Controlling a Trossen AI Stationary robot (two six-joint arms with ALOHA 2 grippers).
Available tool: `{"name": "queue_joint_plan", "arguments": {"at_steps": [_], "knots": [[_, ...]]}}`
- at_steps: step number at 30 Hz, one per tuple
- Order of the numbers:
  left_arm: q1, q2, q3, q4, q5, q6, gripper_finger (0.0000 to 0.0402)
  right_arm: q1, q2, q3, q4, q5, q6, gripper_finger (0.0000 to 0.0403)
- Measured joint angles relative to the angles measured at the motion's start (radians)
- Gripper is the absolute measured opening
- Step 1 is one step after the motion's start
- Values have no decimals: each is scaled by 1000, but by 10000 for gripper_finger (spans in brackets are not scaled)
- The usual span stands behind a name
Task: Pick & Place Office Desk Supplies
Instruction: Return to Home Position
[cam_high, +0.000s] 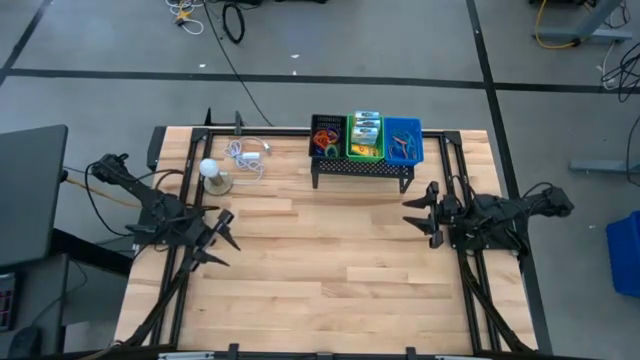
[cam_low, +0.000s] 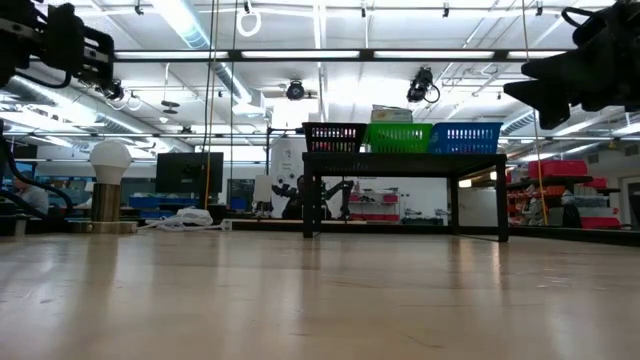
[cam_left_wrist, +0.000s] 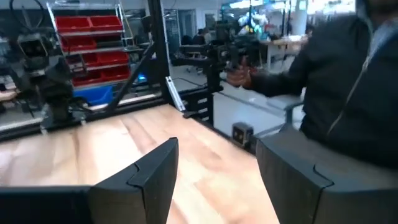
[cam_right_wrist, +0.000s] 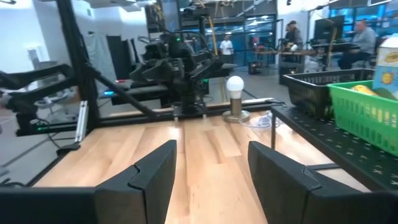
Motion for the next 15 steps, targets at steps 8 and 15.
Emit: {"name": "queue_joint_plan", "arguments": {"at_steps": [8, 15], "knots": [[1, 13, 0, -40, -99, -123, 224, -39, 0, 0, -1, -18, 8, 208], [3, 94, -1, -50, -405, -97, 224, -109, 0, 0, -2, -18, 11, 208]]}}
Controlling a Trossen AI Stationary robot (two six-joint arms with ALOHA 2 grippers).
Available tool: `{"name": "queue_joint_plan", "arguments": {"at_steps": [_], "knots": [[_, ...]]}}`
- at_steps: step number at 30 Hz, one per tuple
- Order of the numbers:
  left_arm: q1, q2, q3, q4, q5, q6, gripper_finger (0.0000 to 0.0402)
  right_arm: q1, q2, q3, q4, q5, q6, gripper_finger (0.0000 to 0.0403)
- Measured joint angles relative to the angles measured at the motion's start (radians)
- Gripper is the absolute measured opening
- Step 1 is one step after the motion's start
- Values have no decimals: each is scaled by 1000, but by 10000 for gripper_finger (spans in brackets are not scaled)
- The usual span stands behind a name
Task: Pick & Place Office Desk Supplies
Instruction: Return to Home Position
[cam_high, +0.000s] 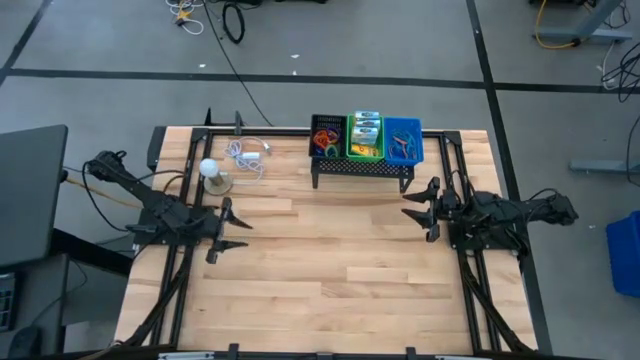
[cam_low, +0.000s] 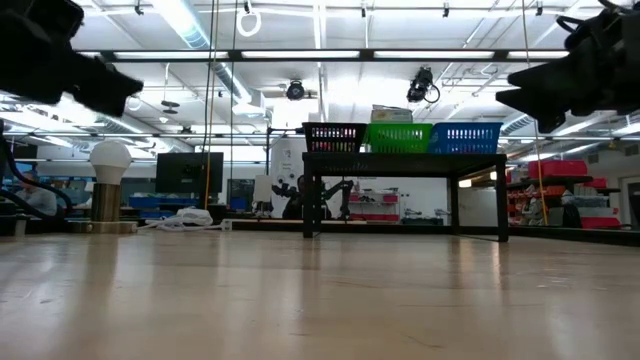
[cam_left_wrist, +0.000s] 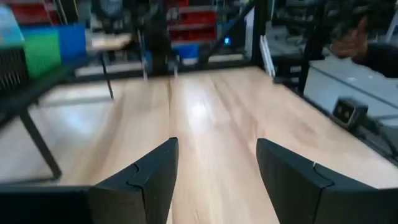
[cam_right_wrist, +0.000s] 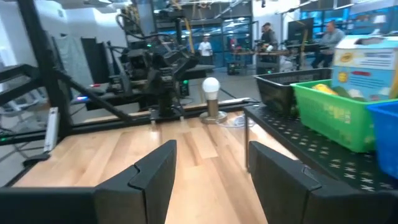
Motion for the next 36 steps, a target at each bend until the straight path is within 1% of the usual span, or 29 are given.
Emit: {"name": "queue_joint_plan", "arguments": {"at_steps": [2, 5, 7, 14, 19, 21, 24, 28, 36], "knots": [[-1, 2, 0, 65, -2, 59, 224, -22, 0, 0, 0, 0, -3, 208], [8, -2, 0, 148, 36, 137, 224, -55, 0, 0, -1, 0, -15, 208], [33, -5, 0, 149, 52, 140, 224, -74, 0, 0, -1, 0, -23, 208], [152, -6, 0, 105, 70, 73, 223, -119, 0, 0, -4, -21, -31, 208], [214, -6, 0, 111, 70, 108, 224, -122, 0, 0, -5, -32, -56, 208], [232, -6, 0, 142, 72, 126, 224, -122, 0, 0, -6, -39, -56, 208], [243, -6, 0, 179, 96, 144, 223, -122, 0, 0, -6, -41, -57, 208], [240, -7, 0, 217, 99, 161, 224, -122, 0, 0, -5, -42, -103, 208], [240, -6, 0, 216, 96, 163, 223, -122, 0, 0, -5, -45, -117, 208]]}}
